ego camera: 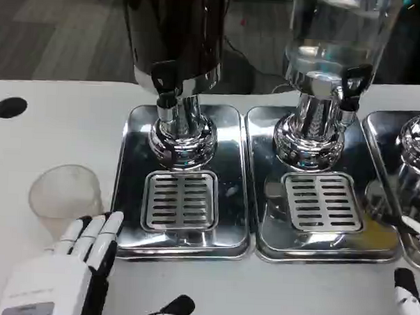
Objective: Grasp the cup under the faucet to collect the drink, then remove the cup.
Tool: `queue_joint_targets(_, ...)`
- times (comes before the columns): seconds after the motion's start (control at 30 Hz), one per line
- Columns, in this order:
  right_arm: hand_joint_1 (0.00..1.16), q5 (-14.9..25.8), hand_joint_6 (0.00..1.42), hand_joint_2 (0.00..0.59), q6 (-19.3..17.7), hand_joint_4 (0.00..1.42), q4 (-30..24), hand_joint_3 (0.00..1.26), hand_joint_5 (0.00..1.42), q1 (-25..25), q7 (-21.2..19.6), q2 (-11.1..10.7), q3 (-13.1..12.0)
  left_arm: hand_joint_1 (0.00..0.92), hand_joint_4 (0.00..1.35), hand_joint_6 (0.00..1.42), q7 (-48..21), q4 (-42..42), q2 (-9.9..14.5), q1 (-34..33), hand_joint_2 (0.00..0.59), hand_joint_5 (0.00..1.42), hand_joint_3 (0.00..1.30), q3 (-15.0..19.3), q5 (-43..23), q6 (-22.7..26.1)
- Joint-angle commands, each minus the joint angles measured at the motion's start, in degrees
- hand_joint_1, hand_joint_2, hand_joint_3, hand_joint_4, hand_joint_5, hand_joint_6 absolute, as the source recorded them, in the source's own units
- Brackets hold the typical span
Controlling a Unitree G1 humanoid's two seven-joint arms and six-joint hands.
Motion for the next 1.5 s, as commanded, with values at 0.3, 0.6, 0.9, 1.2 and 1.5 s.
queue_joint_targets(0.3,0.48,1.27,0.00,0.530,0.91,0.00,-0.52,0.20,0.00,0.12,1.07,0.17,-0.09,0.000,0.00,0.23,1.65,-0.06,0.11,0.79,0.071,0.08,0.09,1.52,-1.22,-1.43)
queue_joint_targets(0.6,0.48,1.56,0.00,0.530,0.74,0.00,-0.75,0.20,0.00,0.47,1.17,0.44,-0.19,0.000,0.00,0.23,1.53,-0.16,-0.07,0.83,0.071,0.08,0.09,1.28,-1.01,-1.61)
queue_joint_targets(0.9,0.48,2.36,0.00,0.530,1.10,0.00,-0.51,0.20,0.00,0.51,1.27,0.84,-0.08,0.000,0.00,0.24,2.03,-0.16,-0.28,1.27,0.072,0.08,0.09,1.08,-0.97,-1.95)
queue_joint_targets(1.2,0.49,2.07,0.00,0.522,1.14,0.00,-0.94,0.20,0.00,0.86,1.39,0.95,-0.07,0.000,0.00,0.25,2.04,0.03,-0.33,1.39,0.070,0.08,0.09,1.27,-0.95,-2.44)
queue_joint_targets(1.5,0.48,2.53,0.00,0.464,0.96,0.01,0.06,0.20,0.00,0.11,1.76,0.27,-0.26,0.000,0.00,0.25,1.52,-1.09,-0.49,1.37,0.070,0.08,0.10,1.56,-0.32,-2.22)
